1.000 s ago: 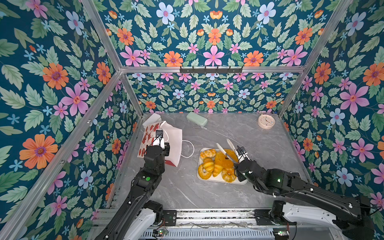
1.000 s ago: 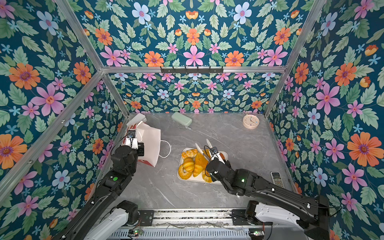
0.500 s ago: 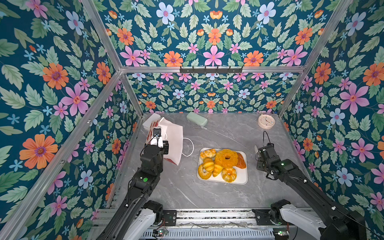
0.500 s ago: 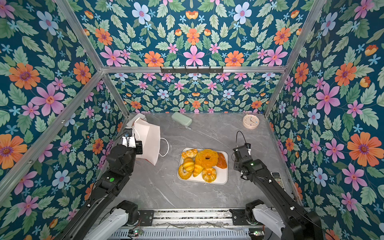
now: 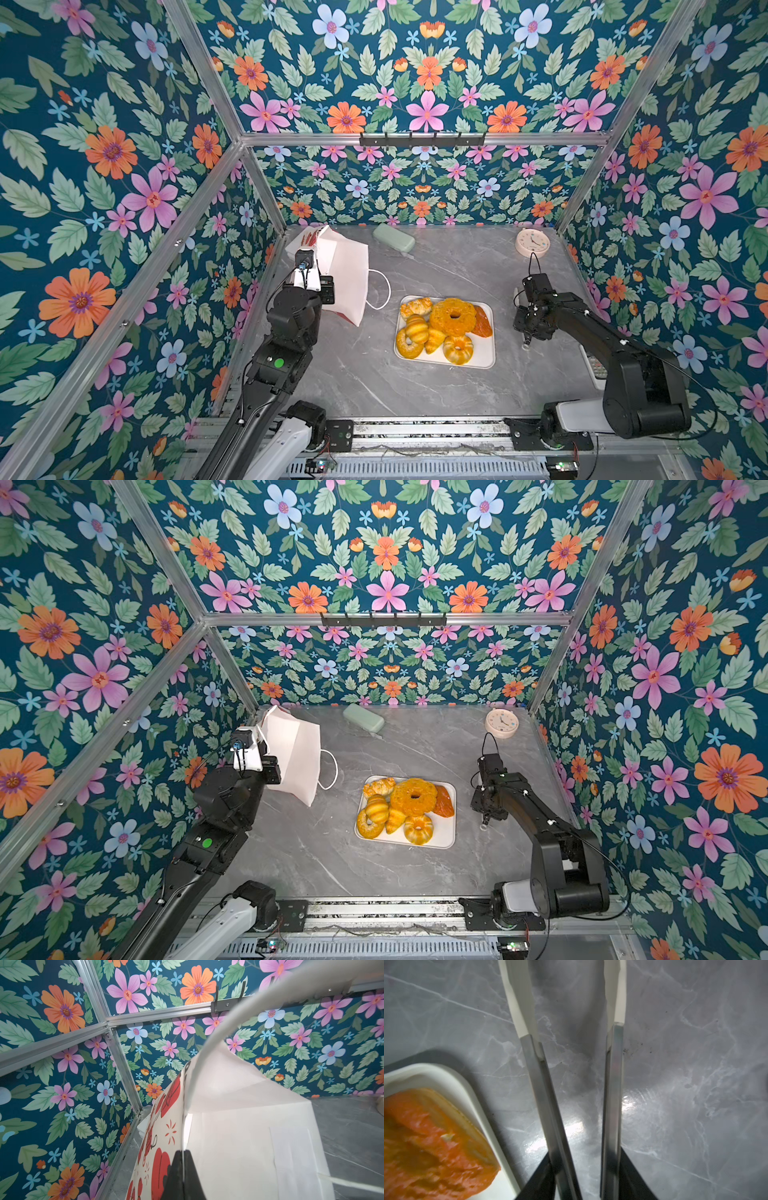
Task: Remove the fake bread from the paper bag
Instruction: 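Withdraw the right tongs from the tray toward the robot's side, then set the paper bag upright beside the tray with the left gripper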
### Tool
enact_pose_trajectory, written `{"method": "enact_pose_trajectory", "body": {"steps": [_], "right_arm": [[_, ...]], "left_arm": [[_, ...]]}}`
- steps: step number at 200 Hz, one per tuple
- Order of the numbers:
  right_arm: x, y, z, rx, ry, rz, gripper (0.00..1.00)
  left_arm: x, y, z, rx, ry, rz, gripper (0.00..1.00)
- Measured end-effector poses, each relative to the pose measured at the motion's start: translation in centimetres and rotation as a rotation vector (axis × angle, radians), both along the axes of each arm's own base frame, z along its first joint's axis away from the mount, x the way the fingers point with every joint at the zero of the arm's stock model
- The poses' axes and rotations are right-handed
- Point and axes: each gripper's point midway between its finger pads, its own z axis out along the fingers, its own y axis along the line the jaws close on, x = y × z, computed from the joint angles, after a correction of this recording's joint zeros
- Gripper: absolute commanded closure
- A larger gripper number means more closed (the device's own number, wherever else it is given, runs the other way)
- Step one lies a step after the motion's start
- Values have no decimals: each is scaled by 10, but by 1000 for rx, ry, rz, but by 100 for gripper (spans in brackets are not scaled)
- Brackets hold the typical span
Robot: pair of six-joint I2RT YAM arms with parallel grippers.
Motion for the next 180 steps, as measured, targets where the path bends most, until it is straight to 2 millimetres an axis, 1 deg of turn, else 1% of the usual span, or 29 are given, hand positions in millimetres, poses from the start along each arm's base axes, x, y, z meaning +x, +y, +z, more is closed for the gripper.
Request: {"method": "enact_pose_trajectory", "body": {"steps": [20,41,59,71,91,102,140,180], "right_arm": [[0,0,-8,27,40,-12,55],[0,0,-12,46,54,-20,53],[-3,0,-14,59,66,-28,35],[-6,0,-15,60,73,-29,24],[-11,0,-11,60,65,-29,13],[-12,-1,-6,54,44,-30,9],[-14,-10,12,10,-37,-42,7],[-17,-11,13,2,-49,-46,7]], "left_arm": [[-2,-6,5,-33,9,-39,100],[-2,-14,8,-74,37,-79,100],[0,-23,10,-117,65,-122,100],[1,-31,6,-150,94,-158,100],[-1,-41,-4,-211,141,-205,100],[-2,-45,-6,-245,154,-226,100],[-4,-60,-11,-367,204,-288,100],[-8,-73,-8,-519,240,-345,100]]}}
